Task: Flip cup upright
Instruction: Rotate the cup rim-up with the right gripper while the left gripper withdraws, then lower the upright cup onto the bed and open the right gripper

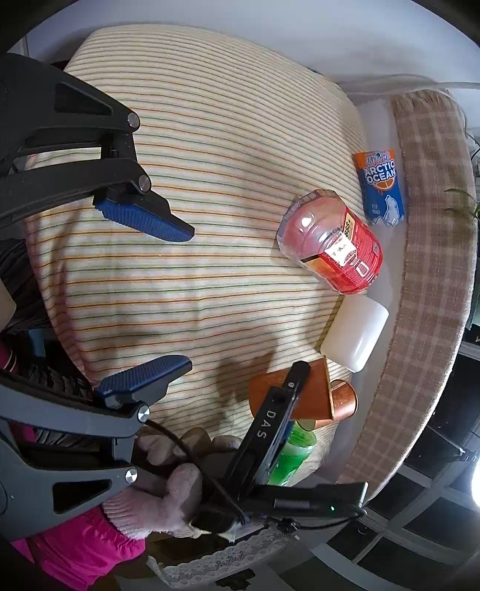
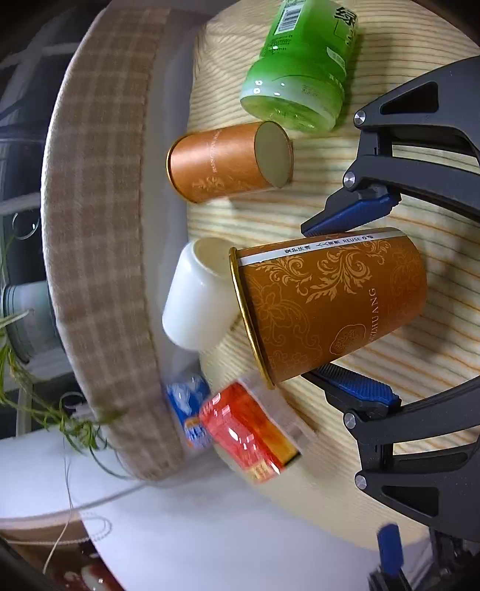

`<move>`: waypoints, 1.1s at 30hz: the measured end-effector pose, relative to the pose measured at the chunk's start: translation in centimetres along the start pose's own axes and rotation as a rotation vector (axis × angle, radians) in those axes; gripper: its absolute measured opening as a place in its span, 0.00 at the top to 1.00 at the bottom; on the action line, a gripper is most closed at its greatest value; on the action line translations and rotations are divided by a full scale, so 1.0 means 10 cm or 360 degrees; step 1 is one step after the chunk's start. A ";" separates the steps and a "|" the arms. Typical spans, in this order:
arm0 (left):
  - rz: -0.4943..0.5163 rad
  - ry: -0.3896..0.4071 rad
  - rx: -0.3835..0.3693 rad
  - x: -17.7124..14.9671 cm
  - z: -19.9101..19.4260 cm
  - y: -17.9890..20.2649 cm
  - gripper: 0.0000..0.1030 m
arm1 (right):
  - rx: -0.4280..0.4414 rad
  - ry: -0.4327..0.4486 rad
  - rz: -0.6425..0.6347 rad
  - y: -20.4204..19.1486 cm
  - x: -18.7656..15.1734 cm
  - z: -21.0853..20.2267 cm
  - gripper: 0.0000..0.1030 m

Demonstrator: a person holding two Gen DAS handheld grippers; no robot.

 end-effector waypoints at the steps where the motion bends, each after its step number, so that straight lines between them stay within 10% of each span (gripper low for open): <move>1: 0.0000 0.0002 -0.0003 0.00 -0.01 0.00 0.36 | -0.0003 -0.0018 0.0012 0.02 -0.01 0.01 0.37; 33: 0.0139 0.0124 -0.0019 -0.10 -0.18 0.34 0.36 | -0.0033 -0.0011 -0.0180 -0.02 -0.52 -0.82 0.30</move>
Point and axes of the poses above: each gripper's, at about its wrist camera, not at the fingertips, and z roughly the way its jaws point, y to its right, x to its top, the point moved 1 cm from there along z, roughly the way its jaws point, and after that the axes turned 1 degree about -z, right-handed, at the moved point
